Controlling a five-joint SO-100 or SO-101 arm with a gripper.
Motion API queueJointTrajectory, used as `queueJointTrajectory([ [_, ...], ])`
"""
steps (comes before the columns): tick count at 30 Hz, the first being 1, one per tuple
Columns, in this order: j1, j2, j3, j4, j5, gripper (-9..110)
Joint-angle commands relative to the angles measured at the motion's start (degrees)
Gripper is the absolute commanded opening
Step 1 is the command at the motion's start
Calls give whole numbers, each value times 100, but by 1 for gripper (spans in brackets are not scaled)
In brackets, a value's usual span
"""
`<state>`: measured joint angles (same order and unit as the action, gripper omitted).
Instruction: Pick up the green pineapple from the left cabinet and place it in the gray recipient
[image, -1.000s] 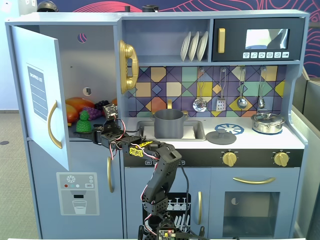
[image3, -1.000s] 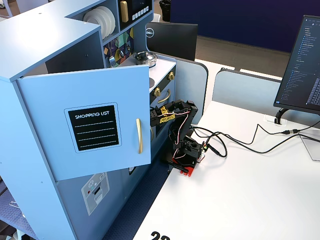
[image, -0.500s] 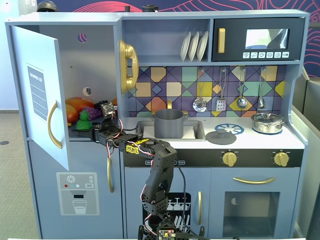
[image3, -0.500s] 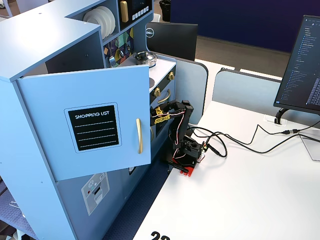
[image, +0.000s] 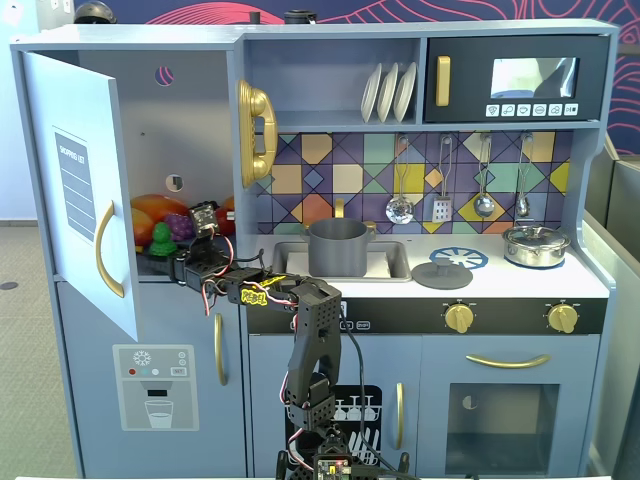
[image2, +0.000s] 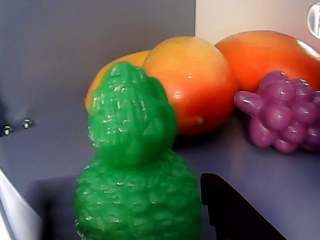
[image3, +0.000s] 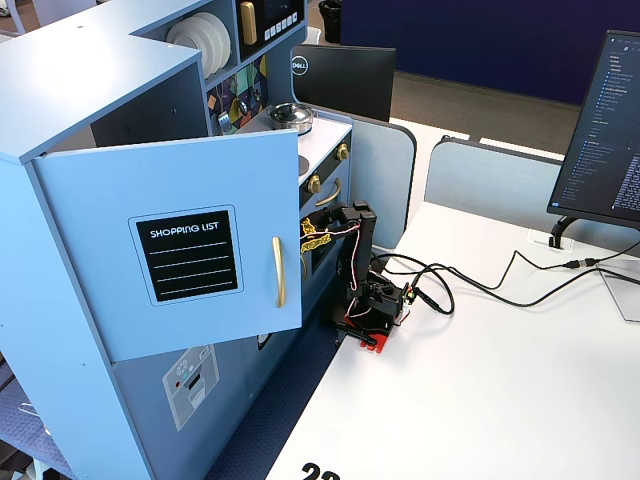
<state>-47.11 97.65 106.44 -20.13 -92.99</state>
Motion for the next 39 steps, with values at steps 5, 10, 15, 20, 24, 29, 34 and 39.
queueJointTrajectory([
  [5, -123, 571, -308, -229, 176, 0],
  [10, -729, 2900, -413, 2681, 9, 0],
  [15, -1336, 4869, -246, 4922, -703, 0],
  [20, -1081, 5827, -255, 5247, -853, 0],
  [24, -185, 6442, -237, 5432, -633, 0],
  [29, 1652, 6926, -237, 5493, 62, 0],
  [34, 3252, 6926, -281, 5502, 431, 0],
  [39, 4474, 6249, -211, 5115, 721, 0],
])
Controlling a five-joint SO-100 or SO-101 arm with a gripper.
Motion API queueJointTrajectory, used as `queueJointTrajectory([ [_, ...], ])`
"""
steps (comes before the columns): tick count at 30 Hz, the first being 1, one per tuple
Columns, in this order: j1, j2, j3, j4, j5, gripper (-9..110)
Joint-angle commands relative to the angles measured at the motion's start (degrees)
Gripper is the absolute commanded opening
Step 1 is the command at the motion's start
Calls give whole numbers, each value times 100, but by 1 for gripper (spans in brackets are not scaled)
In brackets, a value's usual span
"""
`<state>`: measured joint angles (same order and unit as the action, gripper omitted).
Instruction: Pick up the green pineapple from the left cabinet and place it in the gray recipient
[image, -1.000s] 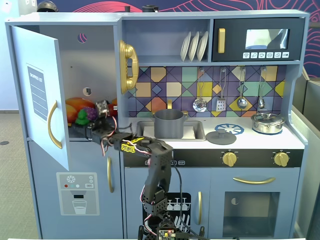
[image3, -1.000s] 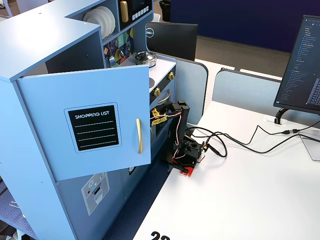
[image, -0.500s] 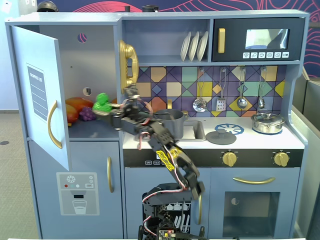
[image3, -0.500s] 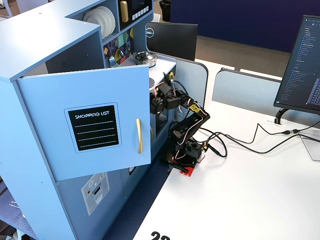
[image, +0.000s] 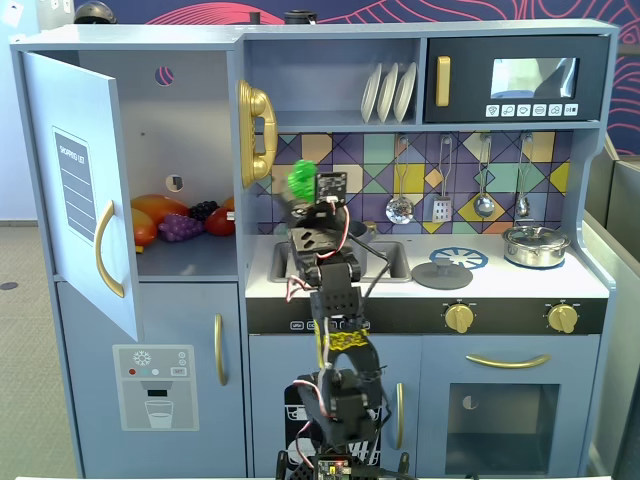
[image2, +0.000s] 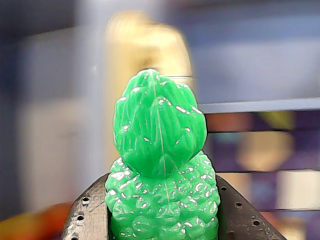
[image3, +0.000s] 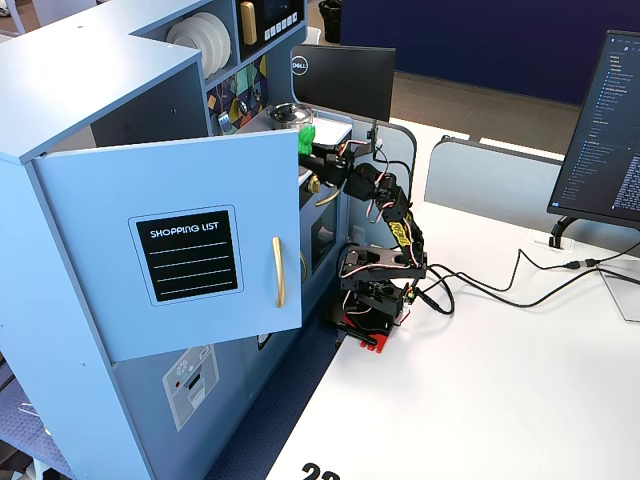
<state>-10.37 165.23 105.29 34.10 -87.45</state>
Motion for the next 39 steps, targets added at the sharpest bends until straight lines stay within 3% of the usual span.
queueJointTrajectory([
  [1, 905, -712, -97, -439, 167, 0],
  [18, 1151, -3524, -176, -2215, -694, 0],
  [31, 1371, -4632, -571, -2355, -571, 0],
  [35, 1336, -4588, -580, -1925, -606, 24],
  [39, 1266, -4438, -466, -1775, -677, 30],
])
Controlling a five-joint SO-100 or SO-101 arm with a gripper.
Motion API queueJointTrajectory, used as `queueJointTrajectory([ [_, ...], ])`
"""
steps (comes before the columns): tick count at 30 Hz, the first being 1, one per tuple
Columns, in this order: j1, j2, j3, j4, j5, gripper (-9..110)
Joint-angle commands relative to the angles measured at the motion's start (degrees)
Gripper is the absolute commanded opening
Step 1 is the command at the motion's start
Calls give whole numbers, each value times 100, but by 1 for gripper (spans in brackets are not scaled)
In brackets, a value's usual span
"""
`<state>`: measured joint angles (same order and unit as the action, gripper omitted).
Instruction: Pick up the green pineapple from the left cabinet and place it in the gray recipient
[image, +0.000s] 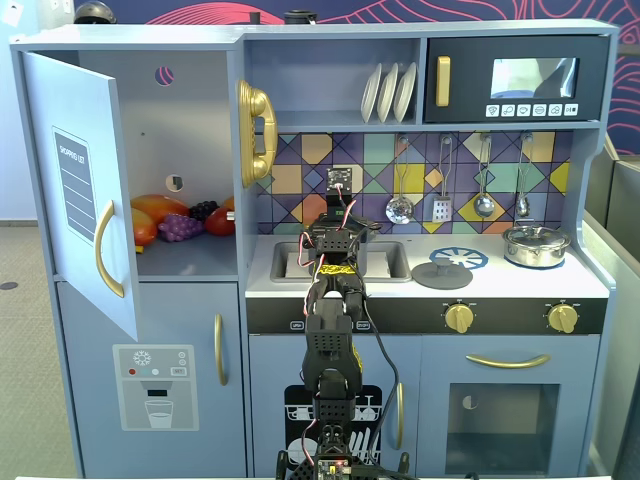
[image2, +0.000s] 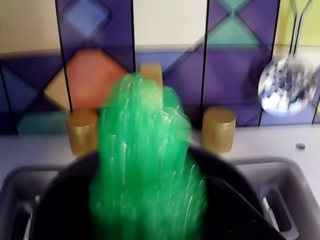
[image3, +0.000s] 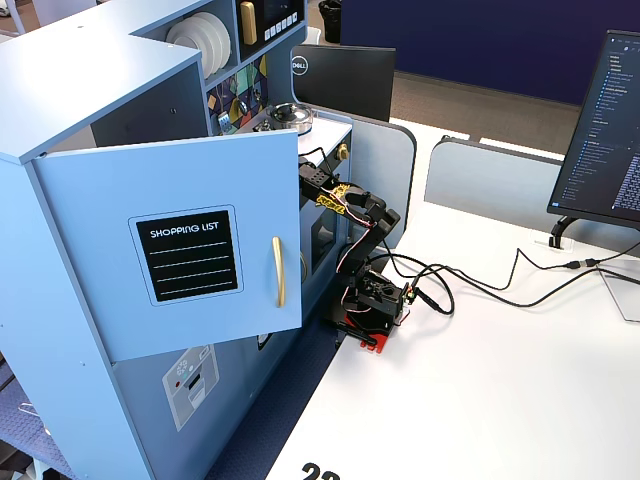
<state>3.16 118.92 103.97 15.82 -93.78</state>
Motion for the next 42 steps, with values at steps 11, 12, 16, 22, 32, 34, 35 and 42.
queueJointTrajectory([
  [11, -141, 1099, -1336, 1099, -79, 33],
  [12, -141, 1195, -1608, 1380, -79, 32],
  [16, -193, 1837, -2162, 2751, -105, 31],
  [22, -237, 3604, -940, 4430, -123, 28],
  [32, -229, 5590, 2188, 5344, 290, 17],
  [34, -202, 5801, 2813, 5476, 325, 10],
  [35, -202, 5880, 3111, 5476, 431, 8],
  [42, -308, 6311, 4737, 5212, 738, 4],
])
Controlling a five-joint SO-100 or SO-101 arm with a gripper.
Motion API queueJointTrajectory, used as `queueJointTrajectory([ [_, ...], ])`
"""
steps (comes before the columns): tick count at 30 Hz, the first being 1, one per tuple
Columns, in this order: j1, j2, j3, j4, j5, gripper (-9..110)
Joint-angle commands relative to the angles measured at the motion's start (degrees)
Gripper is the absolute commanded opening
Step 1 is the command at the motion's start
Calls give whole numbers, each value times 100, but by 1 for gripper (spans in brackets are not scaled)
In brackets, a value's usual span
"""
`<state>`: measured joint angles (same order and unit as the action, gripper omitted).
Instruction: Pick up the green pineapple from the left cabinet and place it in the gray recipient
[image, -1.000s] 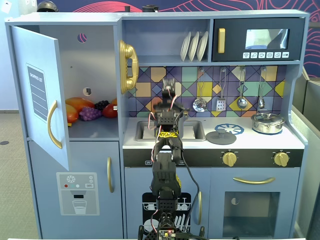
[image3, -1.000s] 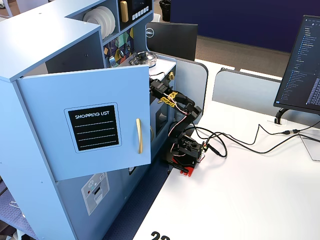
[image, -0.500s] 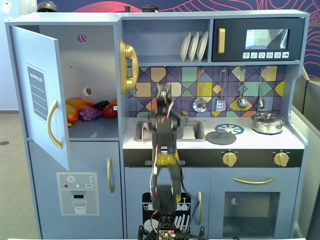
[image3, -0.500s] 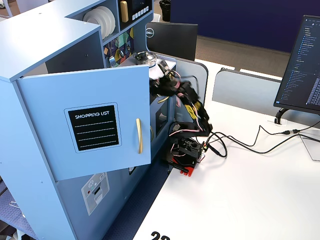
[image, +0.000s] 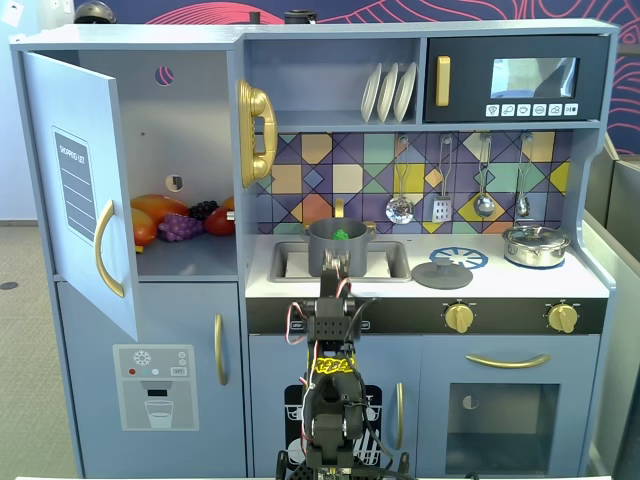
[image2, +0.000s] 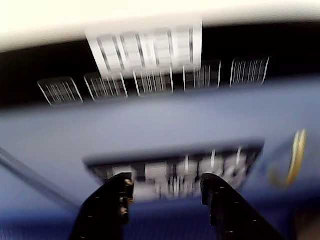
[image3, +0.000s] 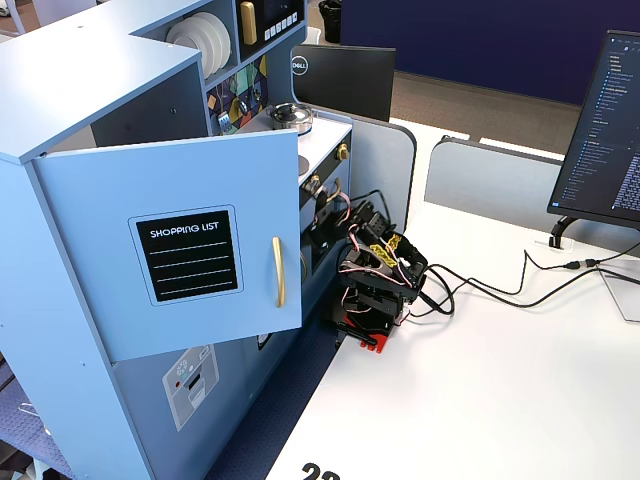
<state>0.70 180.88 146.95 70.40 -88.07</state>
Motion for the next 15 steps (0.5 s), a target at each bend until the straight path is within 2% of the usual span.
queueJointTrajectory([
  [1, -70, 105, 677, -404, 193, 2],
  [7, -114, 114, 1890, -949, 308, 0],
  [15, -114, 114, 2505, 123, -246, 6],
])
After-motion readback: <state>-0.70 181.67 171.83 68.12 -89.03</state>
